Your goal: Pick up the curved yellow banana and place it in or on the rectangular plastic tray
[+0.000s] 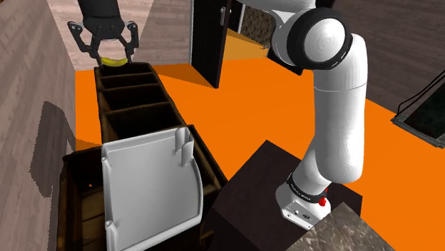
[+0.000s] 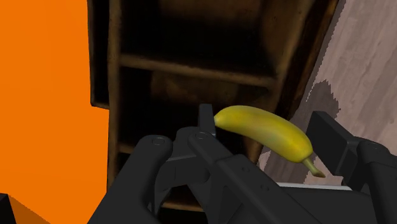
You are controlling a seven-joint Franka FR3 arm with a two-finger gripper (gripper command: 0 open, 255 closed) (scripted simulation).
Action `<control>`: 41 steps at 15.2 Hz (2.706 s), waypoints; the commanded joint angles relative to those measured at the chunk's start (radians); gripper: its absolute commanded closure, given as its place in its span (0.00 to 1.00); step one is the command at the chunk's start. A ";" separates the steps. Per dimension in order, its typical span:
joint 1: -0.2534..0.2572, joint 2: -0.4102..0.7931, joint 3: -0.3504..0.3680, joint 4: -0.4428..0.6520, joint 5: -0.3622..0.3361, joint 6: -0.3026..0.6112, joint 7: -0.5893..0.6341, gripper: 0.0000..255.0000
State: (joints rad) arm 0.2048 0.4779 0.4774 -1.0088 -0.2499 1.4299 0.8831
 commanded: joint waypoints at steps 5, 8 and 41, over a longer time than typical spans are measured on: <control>0.049 0.063 -0.008 0.181 -0.029 -0.117 -0.008 1.00; 0.000 -0.094 0.023 -0.069 0.032 -0.023 0.039 1.00; 0.074 -0.685 0.163 -0.902 0.345 0.290 0.289 1.00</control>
State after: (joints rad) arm 0.2780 -0.2076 0.6384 -1.8949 0.0948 1.7030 1.1711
